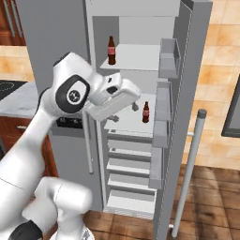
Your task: Open the fridge, grab two sodas, and place both sodas inside the bowl with ice on the dining counter.
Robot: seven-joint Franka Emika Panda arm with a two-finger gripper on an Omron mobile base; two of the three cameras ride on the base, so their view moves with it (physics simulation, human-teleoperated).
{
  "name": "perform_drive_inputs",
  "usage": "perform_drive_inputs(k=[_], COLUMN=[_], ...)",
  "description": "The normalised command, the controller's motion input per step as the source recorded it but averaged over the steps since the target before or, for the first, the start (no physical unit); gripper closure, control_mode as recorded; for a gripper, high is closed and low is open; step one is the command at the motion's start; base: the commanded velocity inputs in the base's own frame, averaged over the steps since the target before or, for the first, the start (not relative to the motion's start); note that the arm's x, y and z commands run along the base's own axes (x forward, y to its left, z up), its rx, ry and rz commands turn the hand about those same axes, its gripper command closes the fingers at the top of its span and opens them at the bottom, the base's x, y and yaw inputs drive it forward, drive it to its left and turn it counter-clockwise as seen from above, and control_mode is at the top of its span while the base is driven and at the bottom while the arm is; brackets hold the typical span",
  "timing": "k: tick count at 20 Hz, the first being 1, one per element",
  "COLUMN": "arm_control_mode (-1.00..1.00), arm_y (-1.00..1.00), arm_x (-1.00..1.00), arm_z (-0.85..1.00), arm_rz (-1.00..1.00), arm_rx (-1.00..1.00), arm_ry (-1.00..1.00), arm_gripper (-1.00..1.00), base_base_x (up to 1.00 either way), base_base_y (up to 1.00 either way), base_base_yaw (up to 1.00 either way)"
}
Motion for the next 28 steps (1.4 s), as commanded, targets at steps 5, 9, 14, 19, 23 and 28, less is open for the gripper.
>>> perform_drive_inputs(k=[5,9,14,19,23,28], arm_control_mode=[-1.00,-1.00,-1.00,-1.00,-1.00,-1.00], arm_y=[0.99,1.00,0.96,0.17,0.00,0.00], arm_x=[-0.12,-0.29,-0.35,-0.26,-0.01,0.00], arm_z=[-0.55,-0.70,-0.79,-0.33,-0.04,-0.01], arm_rz=[0.07,0.04,0.05,-0.02,0.00,0.00], arm_rx=[0.38,0.43,0.41,0.11,0.00,0.00], arm_ry=[-0.08,-0.07,-0.03,-0.01,0.00,0.00], arm_gripper=[-1.00,-1.00,-1.00,-1.00,-1.00,-1.00], base_base_x=[0.00,0.00,0.00,0.00,0.00,0.00], base_base_y=[0.00,0.00,0.00,0.00,0.00,0.00], base_base_yaw=[0.00,0.00,0.00,0.00,0.00,0.00])
